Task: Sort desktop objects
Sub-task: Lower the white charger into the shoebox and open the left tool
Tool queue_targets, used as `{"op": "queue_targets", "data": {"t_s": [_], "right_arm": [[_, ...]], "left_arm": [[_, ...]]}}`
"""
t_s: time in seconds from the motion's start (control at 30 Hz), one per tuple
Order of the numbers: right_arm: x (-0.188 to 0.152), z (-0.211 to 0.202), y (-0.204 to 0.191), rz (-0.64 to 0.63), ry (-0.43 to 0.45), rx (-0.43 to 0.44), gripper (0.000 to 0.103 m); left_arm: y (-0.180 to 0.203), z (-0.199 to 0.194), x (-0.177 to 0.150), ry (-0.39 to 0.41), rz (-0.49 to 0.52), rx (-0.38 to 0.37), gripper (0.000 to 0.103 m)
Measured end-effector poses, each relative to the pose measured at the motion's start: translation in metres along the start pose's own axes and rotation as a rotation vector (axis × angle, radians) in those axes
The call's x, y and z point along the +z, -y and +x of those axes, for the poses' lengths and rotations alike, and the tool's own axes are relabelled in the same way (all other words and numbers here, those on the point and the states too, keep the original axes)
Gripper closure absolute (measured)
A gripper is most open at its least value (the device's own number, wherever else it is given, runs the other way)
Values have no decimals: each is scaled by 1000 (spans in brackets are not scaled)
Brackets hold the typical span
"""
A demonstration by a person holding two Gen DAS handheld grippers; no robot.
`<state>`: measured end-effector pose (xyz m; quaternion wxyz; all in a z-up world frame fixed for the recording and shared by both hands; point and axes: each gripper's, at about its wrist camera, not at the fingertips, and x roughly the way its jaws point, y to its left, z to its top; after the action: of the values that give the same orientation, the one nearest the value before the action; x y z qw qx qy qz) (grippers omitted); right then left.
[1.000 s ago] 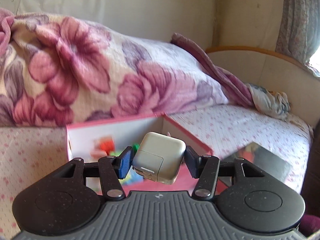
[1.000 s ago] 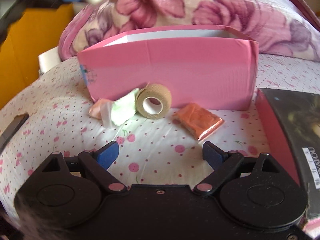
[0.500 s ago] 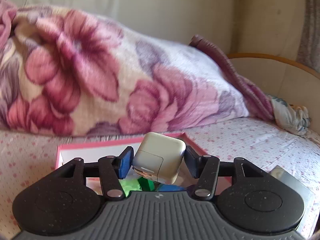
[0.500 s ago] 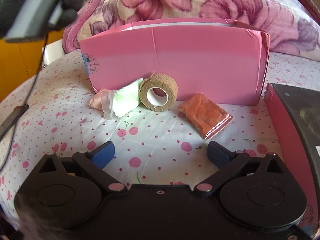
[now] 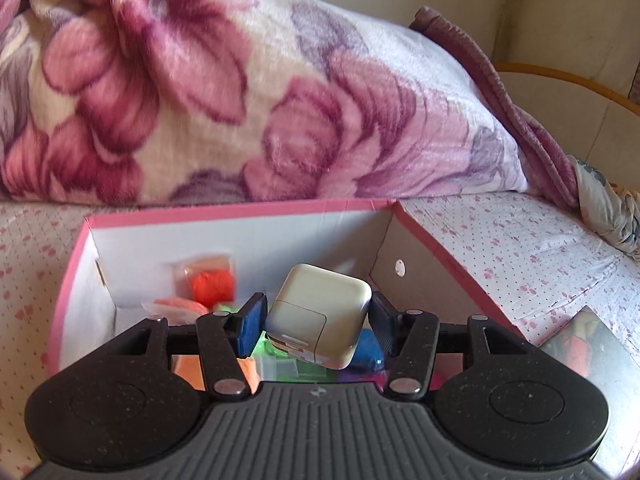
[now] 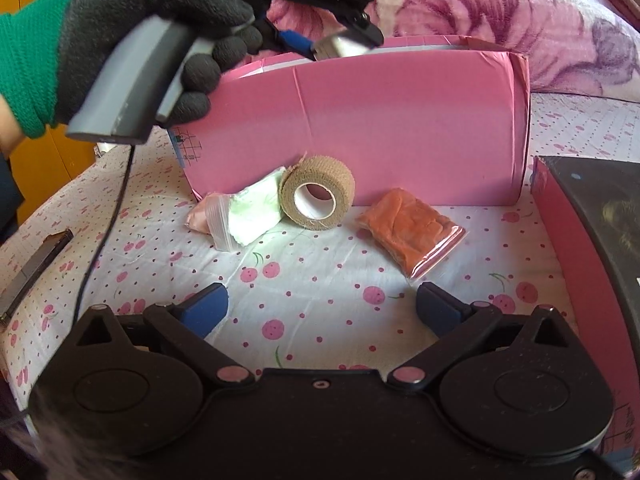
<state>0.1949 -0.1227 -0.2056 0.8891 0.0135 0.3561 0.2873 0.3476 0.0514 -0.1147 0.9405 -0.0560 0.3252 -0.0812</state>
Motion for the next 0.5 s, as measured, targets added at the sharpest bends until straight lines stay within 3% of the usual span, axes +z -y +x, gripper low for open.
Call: {"op": "queue_targets", "data": {"t_s": [0.43,0.5], "right_arm": [[0,-4,2,31,11,13,1],[0,-4,2,30,10,12,1]], "left_arm": [[2,15,-9,-70,-4,20,49],[3,14,-8,-69,-1,20,42]]}}
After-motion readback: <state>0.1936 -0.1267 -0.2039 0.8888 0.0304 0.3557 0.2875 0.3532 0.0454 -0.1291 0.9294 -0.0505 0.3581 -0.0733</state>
